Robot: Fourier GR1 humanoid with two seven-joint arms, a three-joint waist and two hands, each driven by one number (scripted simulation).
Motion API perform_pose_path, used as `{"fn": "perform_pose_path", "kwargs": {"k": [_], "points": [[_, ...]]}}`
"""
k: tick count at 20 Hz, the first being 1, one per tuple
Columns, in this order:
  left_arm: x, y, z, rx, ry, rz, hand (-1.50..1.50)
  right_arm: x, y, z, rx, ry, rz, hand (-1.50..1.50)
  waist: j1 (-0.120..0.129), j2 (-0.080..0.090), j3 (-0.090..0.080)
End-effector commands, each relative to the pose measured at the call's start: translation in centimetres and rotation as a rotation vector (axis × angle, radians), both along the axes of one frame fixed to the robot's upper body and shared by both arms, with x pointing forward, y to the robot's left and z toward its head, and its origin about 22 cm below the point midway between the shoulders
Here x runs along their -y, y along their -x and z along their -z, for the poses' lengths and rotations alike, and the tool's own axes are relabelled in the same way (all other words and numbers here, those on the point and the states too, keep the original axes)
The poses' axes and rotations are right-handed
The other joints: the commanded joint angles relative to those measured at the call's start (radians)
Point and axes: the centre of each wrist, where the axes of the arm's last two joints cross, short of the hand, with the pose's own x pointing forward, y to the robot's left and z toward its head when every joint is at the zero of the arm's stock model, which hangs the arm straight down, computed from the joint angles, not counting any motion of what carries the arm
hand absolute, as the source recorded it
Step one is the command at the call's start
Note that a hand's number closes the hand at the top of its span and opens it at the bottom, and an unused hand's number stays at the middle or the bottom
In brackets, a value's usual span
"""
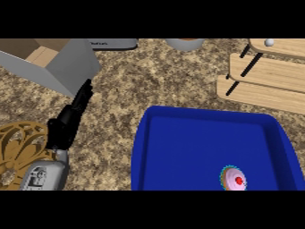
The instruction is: Pick the can from the tray and place it in the tiered shelf
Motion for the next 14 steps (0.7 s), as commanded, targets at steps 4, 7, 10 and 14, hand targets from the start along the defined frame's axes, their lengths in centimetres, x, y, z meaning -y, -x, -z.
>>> {"fn": "perform_pose_path", "kwargs": {"k": [4, 7, 10, 14], "points": [[-1.5, 0.3, 0.8, 0.01, 0.012, -0.016, 0.0, 2.2, -2.9, 3.5, 0.036, 0.004, 0.034, 1.5, -0.001, 0.001, 0.0], [-0.2, 0.3, 0.2, 0.015, -0.002, -0.006, 0.0, 3.6, -1.9, 2.2, 0.23, -0.226, -0.11, 1.5, 0.0, 0.003, 0.002], [-0.2, 0.4, -0.2, -0.002, -0.014, -0.004, 0.0, 6.1, -3.9, 3.2, 0.256, -0.215, -0.11, 1.5, 0.003, 0.002, 0.001], [0.3, -0.9, -0.2, 0.001, 0.004, -0.001, 0.0, 7.3, -4.4, 2.6, 0.223, -0.234, -0.124, 1.5, -0.003, 0.0, 0.0]]}}
